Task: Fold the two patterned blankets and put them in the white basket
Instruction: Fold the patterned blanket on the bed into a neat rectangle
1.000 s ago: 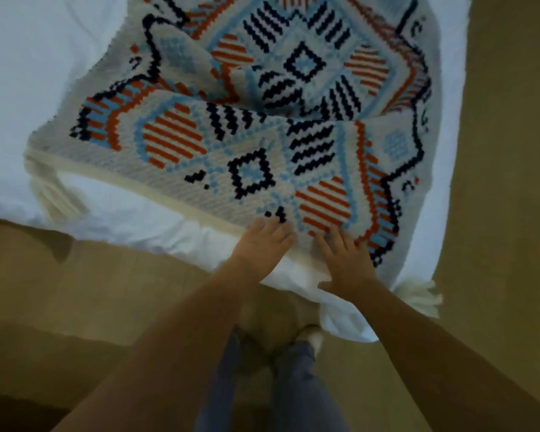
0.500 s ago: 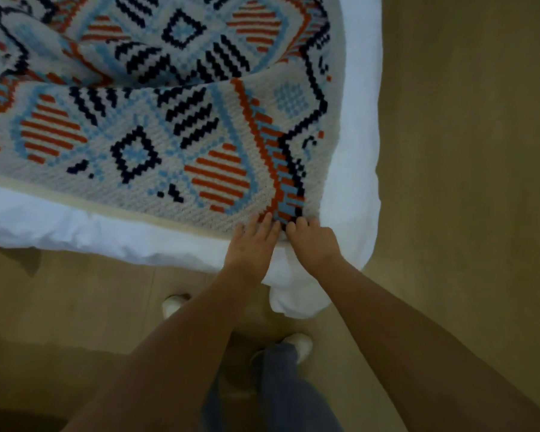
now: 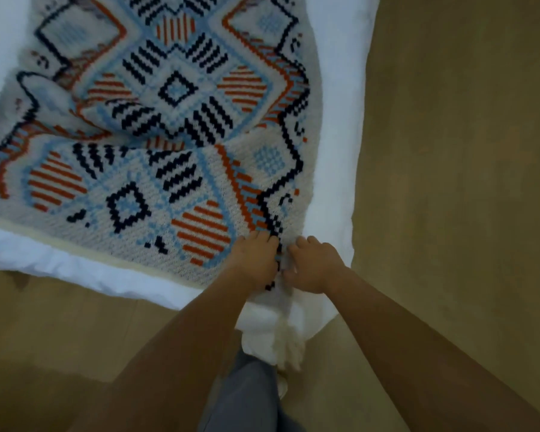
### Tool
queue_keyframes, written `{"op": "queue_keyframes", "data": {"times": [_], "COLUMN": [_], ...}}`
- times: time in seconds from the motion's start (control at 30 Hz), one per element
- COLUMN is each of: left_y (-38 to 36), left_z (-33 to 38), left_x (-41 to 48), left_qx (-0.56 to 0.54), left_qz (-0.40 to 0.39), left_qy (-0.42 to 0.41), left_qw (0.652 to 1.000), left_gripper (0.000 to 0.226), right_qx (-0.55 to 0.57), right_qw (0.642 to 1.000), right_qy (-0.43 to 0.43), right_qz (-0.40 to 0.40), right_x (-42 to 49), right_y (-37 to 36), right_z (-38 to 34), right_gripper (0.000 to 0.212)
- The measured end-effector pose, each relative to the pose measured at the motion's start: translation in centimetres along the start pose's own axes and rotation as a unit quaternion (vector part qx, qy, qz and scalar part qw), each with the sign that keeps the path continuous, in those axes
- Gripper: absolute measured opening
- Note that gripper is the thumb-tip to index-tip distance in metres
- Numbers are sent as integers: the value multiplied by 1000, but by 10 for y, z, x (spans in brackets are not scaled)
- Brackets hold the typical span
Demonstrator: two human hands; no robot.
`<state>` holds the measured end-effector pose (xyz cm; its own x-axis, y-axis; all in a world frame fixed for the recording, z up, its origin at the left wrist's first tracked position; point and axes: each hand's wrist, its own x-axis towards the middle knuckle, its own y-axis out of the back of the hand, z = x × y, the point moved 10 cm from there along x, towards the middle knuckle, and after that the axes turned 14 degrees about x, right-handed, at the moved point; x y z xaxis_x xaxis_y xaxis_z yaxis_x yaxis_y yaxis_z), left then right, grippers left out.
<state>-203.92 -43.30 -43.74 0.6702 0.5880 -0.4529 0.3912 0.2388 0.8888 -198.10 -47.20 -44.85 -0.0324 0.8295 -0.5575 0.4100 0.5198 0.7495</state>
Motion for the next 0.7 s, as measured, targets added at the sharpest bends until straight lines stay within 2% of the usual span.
{"op": "queue_keyframes", "data": {"times": [0.07,0.27,0.4,0.53,0.7], "left_y": [21,75,101,127,190], "left_z": [-2,-3,-11,-14,-9], "left_x": [26,97,138,172,219], "left_qx": [-7,-3,-26,-59,-130], "left_qz": [23,21,-13,-53,-23], "left_qy": [9,25,74,161,234], "left_qw": [1000,999,997,984,963], "left_gripper": [34,33,32,43,39], "right_qx": [-6,-8,-18,-57,-89], "right_qw": [1000,999,998,992,984], "right_qy": [8,24,61,106,147], "right_qz": [-9,23,24,35,42], "right_x": [14,53,71,83,91], "right_y": [25,94,130,186,274], "right_z": [14,52,78,109,147], "right_gripper": [41,33,31,28,27]}}
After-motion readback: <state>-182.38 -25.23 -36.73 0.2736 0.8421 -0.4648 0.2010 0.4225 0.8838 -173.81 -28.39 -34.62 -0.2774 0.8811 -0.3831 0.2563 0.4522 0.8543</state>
